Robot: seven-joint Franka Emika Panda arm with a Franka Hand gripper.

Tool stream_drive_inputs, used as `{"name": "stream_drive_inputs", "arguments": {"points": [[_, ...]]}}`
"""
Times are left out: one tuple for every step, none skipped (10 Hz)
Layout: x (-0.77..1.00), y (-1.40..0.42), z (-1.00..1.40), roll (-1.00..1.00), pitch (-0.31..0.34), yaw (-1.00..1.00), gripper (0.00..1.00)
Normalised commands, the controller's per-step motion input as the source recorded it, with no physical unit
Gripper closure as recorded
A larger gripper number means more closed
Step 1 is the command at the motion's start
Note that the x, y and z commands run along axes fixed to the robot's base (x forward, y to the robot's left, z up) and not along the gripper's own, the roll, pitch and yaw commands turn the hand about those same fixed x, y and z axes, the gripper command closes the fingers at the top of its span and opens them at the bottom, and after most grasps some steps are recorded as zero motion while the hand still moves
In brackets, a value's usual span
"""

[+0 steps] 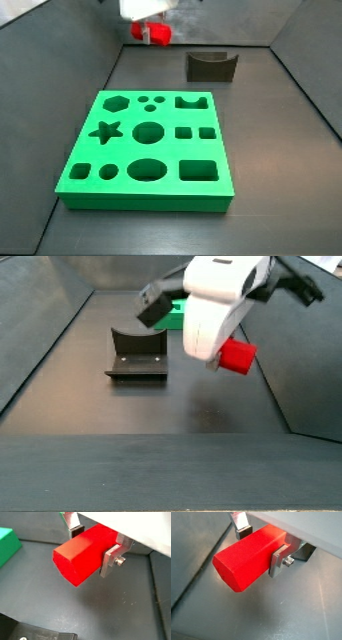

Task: Pick up the hexagon object. Move up. Place the hexagon object on the fixture. Regrasp the hexagon object. Move to above the board. Insert the hexagon object.
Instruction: Place the hexagon object on the fixture.

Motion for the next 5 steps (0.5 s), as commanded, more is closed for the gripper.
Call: {"name": "stream_drive_inputs", "arguments": {"points": [[-0.02, 0.0, 1.0, -0.01, 0.014, 0.01, 1.0], [-0.02, -0.01, 1.0, -0.02, 0.012, 0.01, 1.0], [-0.02, -0.01, 1.0, -0.02, 0.011, 0.02, 1.0], [-0.02, -0.01, 1.0, -0.03, 0.014, 0.02, 1.0], [-0.02, -0.01, 0.88, -0.04, 0.016, 0.02, 1.0]]}}
